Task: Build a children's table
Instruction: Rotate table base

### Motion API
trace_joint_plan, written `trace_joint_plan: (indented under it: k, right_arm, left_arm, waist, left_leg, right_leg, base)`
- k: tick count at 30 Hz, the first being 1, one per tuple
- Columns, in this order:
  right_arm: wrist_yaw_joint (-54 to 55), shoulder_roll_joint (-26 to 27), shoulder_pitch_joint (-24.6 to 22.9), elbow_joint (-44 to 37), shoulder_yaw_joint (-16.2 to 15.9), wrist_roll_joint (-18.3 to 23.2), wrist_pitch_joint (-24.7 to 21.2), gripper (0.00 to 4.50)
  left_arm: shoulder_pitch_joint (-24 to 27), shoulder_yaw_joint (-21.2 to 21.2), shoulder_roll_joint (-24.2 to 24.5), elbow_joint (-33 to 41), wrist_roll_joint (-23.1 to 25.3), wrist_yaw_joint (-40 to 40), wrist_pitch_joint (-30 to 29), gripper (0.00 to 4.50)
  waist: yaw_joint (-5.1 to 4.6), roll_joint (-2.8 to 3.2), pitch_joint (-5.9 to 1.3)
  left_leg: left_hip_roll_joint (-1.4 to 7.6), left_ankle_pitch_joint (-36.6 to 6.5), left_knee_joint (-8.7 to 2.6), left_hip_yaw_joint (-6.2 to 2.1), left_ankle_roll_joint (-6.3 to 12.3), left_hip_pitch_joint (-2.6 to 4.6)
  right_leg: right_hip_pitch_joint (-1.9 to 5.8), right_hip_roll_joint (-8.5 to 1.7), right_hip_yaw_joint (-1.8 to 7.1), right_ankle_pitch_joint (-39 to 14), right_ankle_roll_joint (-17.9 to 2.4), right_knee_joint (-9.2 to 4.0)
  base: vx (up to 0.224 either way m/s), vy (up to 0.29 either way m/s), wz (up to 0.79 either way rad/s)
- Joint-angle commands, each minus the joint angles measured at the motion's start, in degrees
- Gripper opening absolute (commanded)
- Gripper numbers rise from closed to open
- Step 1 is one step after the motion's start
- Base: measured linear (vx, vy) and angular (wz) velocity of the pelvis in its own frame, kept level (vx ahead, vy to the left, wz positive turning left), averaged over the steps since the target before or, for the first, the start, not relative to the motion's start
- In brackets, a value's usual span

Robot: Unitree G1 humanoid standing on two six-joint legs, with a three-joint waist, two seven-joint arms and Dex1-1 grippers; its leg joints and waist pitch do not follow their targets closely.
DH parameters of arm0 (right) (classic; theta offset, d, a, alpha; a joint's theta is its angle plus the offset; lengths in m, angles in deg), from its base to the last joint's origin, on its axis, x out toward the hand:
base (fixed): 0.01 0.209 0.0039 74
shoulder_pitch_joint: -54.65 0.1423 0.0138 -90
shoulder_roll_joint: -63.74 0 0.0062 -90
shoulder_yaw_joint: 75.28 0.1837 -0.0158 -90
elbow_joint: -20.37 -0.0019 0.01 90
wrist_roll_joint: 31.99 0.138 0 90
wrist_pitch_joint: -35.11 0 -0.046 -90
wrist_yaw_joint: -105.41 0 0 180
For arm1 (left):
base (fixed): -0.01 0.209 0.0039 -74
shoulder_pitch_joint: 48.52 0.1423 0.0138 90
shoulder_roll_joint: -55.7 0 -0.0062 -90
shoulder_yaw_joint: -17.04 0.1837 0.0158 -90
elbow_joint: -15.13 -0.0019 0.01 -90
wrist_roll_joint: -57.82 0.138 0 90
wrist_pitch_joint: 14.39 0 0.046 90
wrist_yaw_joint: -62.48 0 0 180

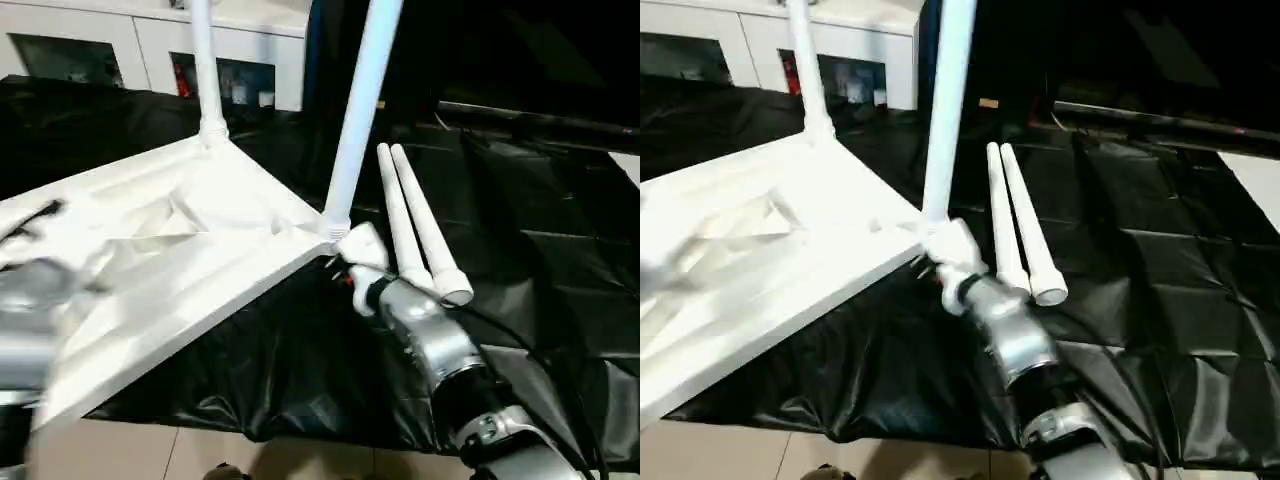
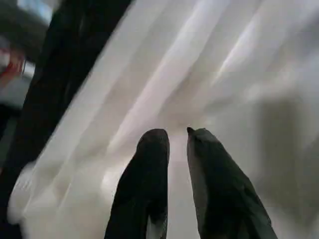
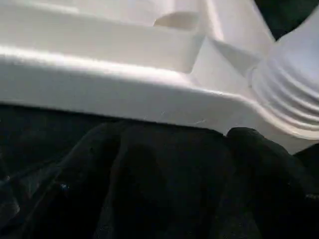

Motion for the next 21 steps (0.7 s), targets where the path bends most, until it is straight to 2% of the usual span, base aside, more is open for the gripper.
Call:
trace_joint_plan:
  k: [1,5,6,7,8,10,13,15,16,18,20,21]
  right_arm:
    - [-0.1,-0.8,0.1,-1.5,-0.9,-0.9,-1.7,3.86]
    - [-0.2,-0.7,0.1,-2.0,-1.0,-0.8,-2.6,3.86]
    - [0.0,-0.6,0.3,-1.3,-1.2,-1.0,-2.9,3.86]
    - [0.2,-0.6,0.6,-0.4,-1.4,-1.3,-2.9,3.86]
    - [0.4,-0.5,0.7,0.1,-1.7,-1.7,-3.0,3.86]
    - [0.9,0.7,2.1,4.0,-1.6,-1.7,-2.0,3.86]
    - [1.1,1.0,2.7,5.1,-1.8,-1.8,-1.6,3.86]
    - [1.2,1.6,3.8,7.4,-1.5,-1.5,-1.5,3.86]
    - [1.4,2.6,5.6,10.9,-0.5,-0.5,-0.3,3.86]
    - [1.4,3.2,7.0,13.3,0.3,0.1,0.7,3.86]
    - [1.7,3.6,8.1,14.8,0.8,0.4,1.3,3.86]
    - [2.2,3.9,9.2,16.3,1.5,0.8,1.9,3.86]
  left_arm:
    - [0.7,0.5,0.2,0.6,0.5,1.0,-1.8,0.85]
    - [2.1,0.8,0.2,1.1,0.7,2.0,-3.8,0.85]
    - [2.6,1.4,0.1,0.7,-0.1,2.5,-4.0,0.85]
    - [2.8,1.6,-0.2,0.3,-0.9,3.1,-4.0,0.85]
    - [3.0,2.0,-0.2,0.0,-1.8,3.6,-4.0,0.85]
    - [3.7,4.3,0.6,-1.0,-3.6,7.0,-2.8,0.85]
    - [3.7,4.8,0.9,-0.6,-4.3,8.5,-3.1,0.85]
    - [3.5,5.0,1.1,0.5,-5.8,11.1,-4.0,0.85]
    - [3.9,7.1,3.0,2.1,-6.6,15.3,-4.1,0.85]
    - [4.2,8.4,4.4,3.5,-7.7,18.5,-4.6,0.85]
    - [4.2,8.8,5.1,4.5,-9.0,20.4,-4.3,0.85]
    - [4.0,9.0,5.5,5.6,-10.6,22.2,-4.5,0.85]
  waist:
    - [-0.06,2.17,-3.25]
    - [0.21,2.00,-3.39]
    - [0.21,1.71,-3.45]
    - [0.27,1.83,-3.41]
    - [0.20,1.58,-3.37]
    - [0.19,1.68,-3.44]
    - [-0.02,1.56,-3.34]
    - [-0.14,1.59,-3.38]
    - [-0.23,1.61,-3.37]
    - [-0.25,1.70,-3.30]
    - [-0.16,1.82,-3.37]
    - [-0.28,1.75,-3.39]
  left_leg:
    - [2.88,-21.8,-4.72,-1.57,-2.48,1.87]
    - [2.80,-21.0,-4.78,-1.59,-2.57,1.53]
    - [2.81,-20.6,-4.78,-1.60,-2.46,1.47]
    - [2.74,-20.4,-4.76,-1.58,-2.41,1.44]
    - [2.70,-20.5,-4.77,-1.54,-2.37,1.38]
    - [2.66,-21.4,-4.74,-1.70,-2.53,1.49]
    - [2.66,-21.9,-4.80,-1.72,-2.59,1.49]
    - [2.70,-22.1,-4.73,-1.75,-2.69,1.59]
    - [2.77,-22.4,-4.79,-1.85,-2.74,1.55]
    - [2.82,-22.9,-4.83,-1.91,-2.94,1.57]
    - [2.87,-22.5,-4.74,-1.74,-3.20,1.74]
    - [2.78,-22.0,-4.82,-1.73,-3.28,1.47]
  right_leg:
    - [1.13,-5.03,3.59,-19.4,-8.3,-5.28]
    - [1.48,-5.17,3.67,-16.8,-8.8,-5.04]
    - [1.62,-5.25,3.66,-16.4,-8.9,-4.98]
    - [1.60,-5.27,3.68,-16.5,-8.9,-5.01]
    - [1.62,-5.30,3.69,-17.3,-8.8,-5.11]
    - [1.54,-5.49,3.69,-18.7,-8.9,-5.19]
    - [1.54,-5.47,3.69,-19.6,-8.6,-5.30]
    - [1.48,-5.58,3.69,-20.1,-8.8,-5.30]
    - [1.44,-5.67,3.70,-20.4,-9.0,-5.31]
    - [1.39,-5.71,3.73,-20.8,-9.2,-5.25]
    - [1.26,-5.70,3.84,-19.1,-9.7,-5.10]
    - [1.57,-5.51,3.74,-18.2,-9.8,-4.93]
  base:
    - [0.000,0.000,0.00]
    - [0.000,0.000,0.00]
    - [0.000,0.000,0.00]
    - [0.000,0.000,0.00]
    - [0.000,0.000,0.00]
    - [0.000,0.000,0.00]
    - [0.000,0.000,0.00]
    - [0.000,0.000,0.00]
    - [0.000,0.000,0.00]
    - [0.000,0.000,0.00]
    - [0.000,0.000,0.00]
    - [0.000,0.000,0.00]
